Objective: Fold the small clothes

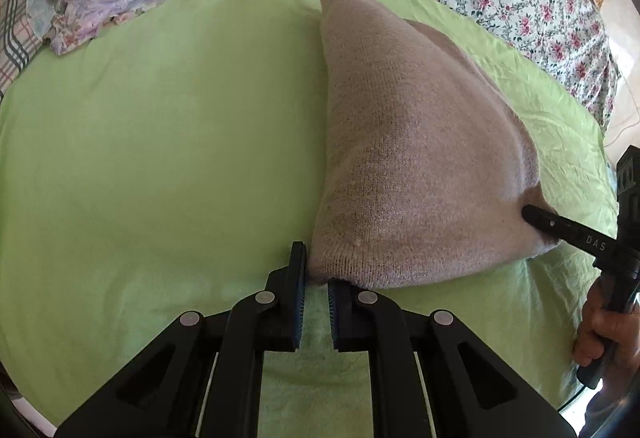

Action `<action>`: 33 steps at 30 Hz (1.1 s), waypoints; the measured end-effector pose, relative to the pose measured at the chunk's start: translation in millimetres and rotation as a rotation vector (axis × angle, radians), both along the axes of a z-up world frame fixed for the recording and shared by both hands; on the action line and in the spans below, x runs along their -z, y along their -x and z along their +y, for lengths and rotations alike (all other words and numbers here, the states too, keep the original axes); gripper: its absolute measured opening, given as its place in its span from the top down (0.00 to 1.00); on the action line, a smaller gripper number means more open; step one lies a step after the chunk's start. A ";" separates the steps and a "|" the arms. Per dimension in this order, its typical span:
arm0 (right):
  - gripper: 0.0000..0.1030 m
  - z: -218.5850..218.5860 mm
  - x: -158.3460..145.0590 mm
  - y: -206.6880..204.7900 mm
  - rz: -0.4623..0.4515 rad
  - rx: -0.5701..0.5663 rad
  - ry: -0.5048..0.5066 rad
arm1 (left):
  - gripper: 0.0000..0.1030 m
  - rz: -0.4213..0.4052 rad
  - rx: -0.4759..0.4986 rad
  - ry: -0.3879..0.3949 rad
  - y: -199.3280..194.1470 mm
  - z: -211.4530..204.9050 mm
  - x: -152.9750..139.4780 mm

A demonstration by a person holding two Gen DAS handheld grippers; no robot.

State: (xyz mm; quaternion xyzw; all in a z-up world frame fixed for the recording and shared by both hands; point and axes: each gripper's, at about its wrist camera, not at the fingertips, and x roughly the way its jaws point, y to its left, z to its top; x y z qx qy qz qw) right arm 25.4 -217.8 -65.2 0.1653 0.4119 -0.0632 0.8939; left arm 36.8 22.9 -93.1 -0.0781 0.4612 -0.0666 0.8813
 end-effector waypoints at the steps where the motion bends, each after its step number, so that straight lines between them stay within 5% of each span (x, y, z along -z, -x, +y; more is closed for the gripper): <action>1: 0.94 -0.8 -0.6 0.7 0.001 -0.001 -0.004 | 0.91 0.002 0.008 0.002 0.6 0.8 -0.8; 6: 0.69 -3.6 -16.1 17.7 0.010 0.038 -0.003 | 0.87 0.027 0.122 0.052 15.0 16.6 -10.9; 12: 0.69 -10.5 -59.3 14.5 -0.106 0.033 -0.014 | 0.86 -0.079 0.246 0.149 14.9 31.2 -55.0; 17: 0.69 -5.5 -69.5 -46.1 -0.149 -0.053 -0.069 | 0.81 -0.187 0.291 0.203 -44.2 4.4 -80.7; 19: 0.69 -7.7 -57.5 -72.2 -0.105 -0.057 -0.088 | 0.81 -0.168 0.315 0.218 -72.8 -7.7 -74.3; 22: 0.75 -20.1 -33.2 -98.0 -0.037 -0.035 -0.091 | 0.93 -0.036 0.283 0.160 -113.5 -16.2 -45.7; 26: 1.00 -42.5 -21.0 -109.0 -0.049 -0.008 -0.136 | 0.93 -0.023 0.283 0.196 -131.8 -9.4 -31.7; 33: 0.97 -32.9 -34.4 -88.6 -0.078 -0.020 -0.109 | 0.94 -0.082 0.281 0.180 -105.1 -9.6 -45.1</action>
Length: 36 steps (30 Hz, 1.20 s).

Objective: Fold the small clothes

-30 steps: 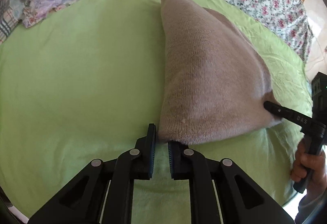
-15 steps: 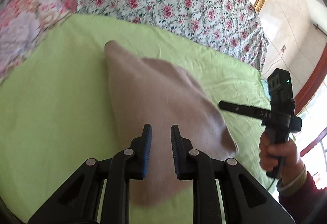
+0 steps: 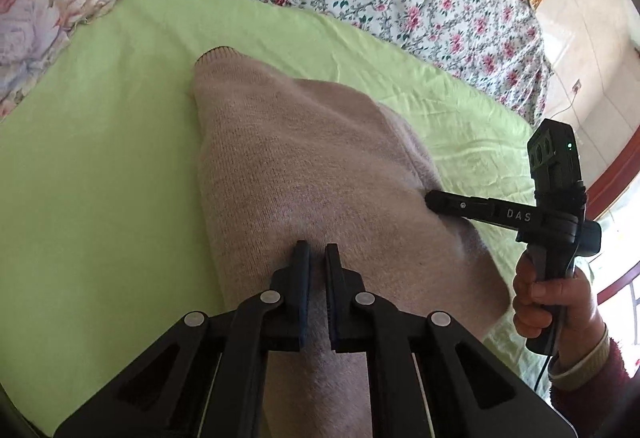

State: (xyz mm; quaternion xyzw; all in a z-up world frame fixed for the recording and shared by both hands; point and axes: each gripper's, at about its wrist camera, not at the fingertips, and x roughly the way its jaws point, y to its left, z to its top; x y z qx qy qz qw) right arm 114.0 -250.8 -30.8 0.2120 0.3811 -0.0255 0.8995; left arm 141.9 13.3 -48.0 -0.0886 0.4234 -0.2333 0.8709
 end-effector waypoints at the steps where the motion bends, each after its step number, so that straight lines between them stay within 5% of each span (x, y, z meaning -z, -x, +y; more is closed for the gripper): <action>1: 0.96 1.0 -1.8 5.8 -0.010 -0.004 0.011 | 0.94 -0.011 0.002 0.004 8.2 0.3 -5.3; 7: 0.96 29.7 13.8 53.4 0.022 -0.062 0.080 | 0.93 -0.039 0.070 0.004 69.6 6.3 -9.8; 11: 0.97 23.6 43.9 69.4 0.068 -0.021 0.085 | 0.94 0.022 0.078 -0.157 86.2 -4.4 29.1; 26: 0.96 38.8 29.7 94.7 0.059 0.024 0.082 | 0.91 0.029 0.042 -0.126 103.9 5.2 19.4; 31: 0.95 15.7 -10.2 70.9 -0.034 0.063 0.065 | 0.85 -0.001 0.043 -0.113 106.4 13.2 1.0; 36: 0.95 -7.7 -38.9 3.1 -0.117 0.034 -0.025 | 0.85 -0.009 0.014 -0.093 93.4 21.8 -9.8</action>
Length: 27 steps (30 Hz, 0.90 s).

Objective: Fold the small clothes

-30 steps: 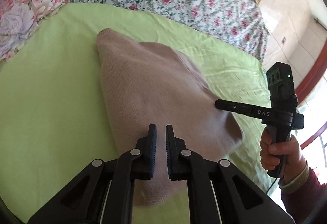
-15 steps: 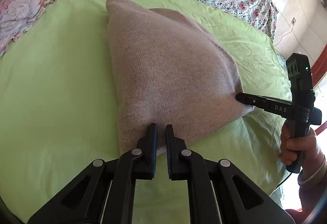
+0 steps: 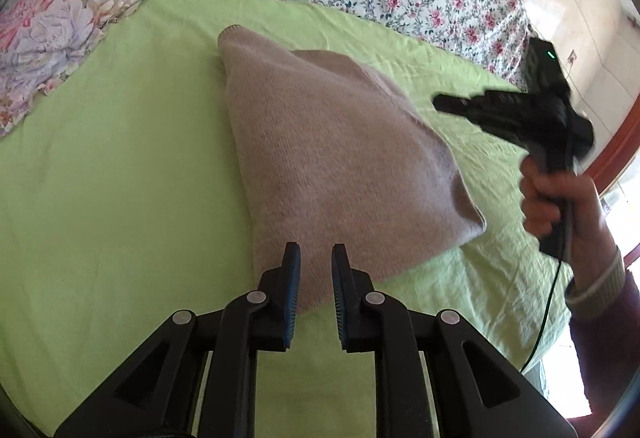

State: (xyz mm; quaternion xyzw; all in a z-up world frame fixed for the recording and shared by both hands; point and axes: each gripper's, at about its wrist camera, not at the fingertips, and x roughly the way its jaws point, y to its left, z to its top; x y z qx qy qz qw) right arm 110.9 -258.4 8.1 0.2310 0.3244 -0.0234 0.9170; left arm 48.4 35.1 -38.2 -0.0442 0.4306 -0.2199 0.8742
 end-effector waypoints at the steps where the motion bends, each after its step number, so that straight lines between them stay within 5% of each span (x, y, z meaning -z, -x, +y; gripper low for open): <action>1: 0.95 -0.7 -1.0 -12.6 0.004 -0.003 -0.002 | 0.85 -0.001 -0.003 0.002 -3.4 1.0 -2.0; 6: 0.95 -23.1 26.9 -74.6 0.184 0.077 0.076 | 0.84 0.002 -0.005 0.007 -20.3 -2.3 -5.7; 8: 0.95 -35.9 36.2 -73.0 0.183 0.111 0.027 | 0.84 0.014 -0.007 0.003 -24.7 -4.3 -3.4; 11: 0.95 -29.4 24.5 -49.2 0.142 0.132 0.049 | 0.82 0.012 -0.009 -0.002 -24.5 -4.6 -2.8; 15: 0.93 -3.3 6.2 -3.2 0.080 0.077 0.052 | 0.63 0.013 -0.032 -0.014 -20.9 -3.4 -4.2; 17: 0.82 6.1 4.3 18.6 0.058 0.053 0.047 | 0.54 0.007 -0.050 -0.027 -17.3 -3.0 -7.1; 19: 0.52 18.6 1.0 42.0 0.028 0.043 0.050 | 0.42 -0.002 -0.066 -0.037 -12.0 -2.9 -10.0; 27: 0.50 60.9 12.5 116.8 -0.003 -0.002 0.053 | 0.24 -0.028 -0.078 -0.079 19.9 -4.6 -14.5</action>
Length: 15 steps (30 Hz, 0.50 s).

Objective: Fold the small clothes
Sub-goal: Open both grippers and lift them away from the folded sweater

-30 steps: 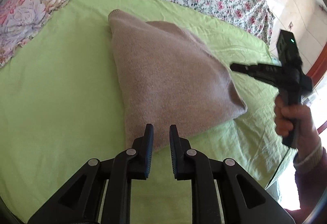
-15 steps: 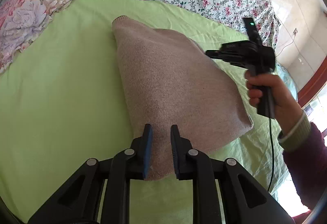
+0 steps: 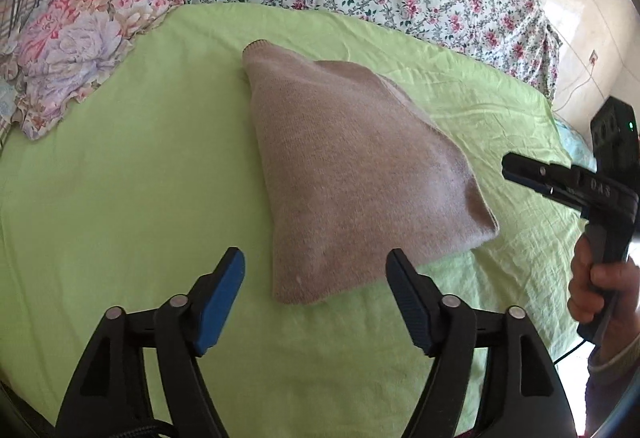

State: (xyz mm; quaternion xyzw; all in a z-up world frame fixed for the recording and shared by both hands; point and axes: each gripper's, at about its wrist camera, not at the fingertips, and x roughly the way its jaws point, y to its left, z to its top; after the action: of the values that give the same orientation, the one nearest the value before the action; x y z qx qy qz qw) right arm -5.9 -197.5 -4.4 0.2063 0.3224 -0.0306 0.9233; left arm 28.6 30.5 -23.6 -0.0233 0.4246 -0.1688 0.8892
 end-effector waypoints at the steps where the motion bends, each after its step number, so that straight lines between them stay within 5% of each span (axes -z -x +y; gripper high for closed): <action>1: 0.50 6.1 4.7 9.6 0.001 0.001 0.009 | 0.23 -0.004 0.000 -0.005 3.9 -0.1 0.5; 3: 0.48 16.2 11.8 22.6 0.012 0.006 0.032 | 0.20 -0.007 -0.015 -0.028 13.8 0.5 4.5; 9: 0.17 50.4 34.8 61.0 0.057 0.003 0.130 | 0.20 0.039 -0.062 -0.111 38.3 5.1 24.8; 15: 0.15 58.9 45.1 81.0 0.102 -0.013 0.171 | 0.20 0.039 -0.079 -0.225 66.2 3.4 32.0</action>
State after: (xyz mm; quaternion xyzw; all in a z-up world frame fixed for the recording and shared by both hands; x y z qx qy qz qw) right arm -86.8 -138.6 -49.6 0.1229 0.3666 -0.0626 0.9201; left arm -37.6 33.9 -55.6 0.0565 0.4570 -0.0844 0.8837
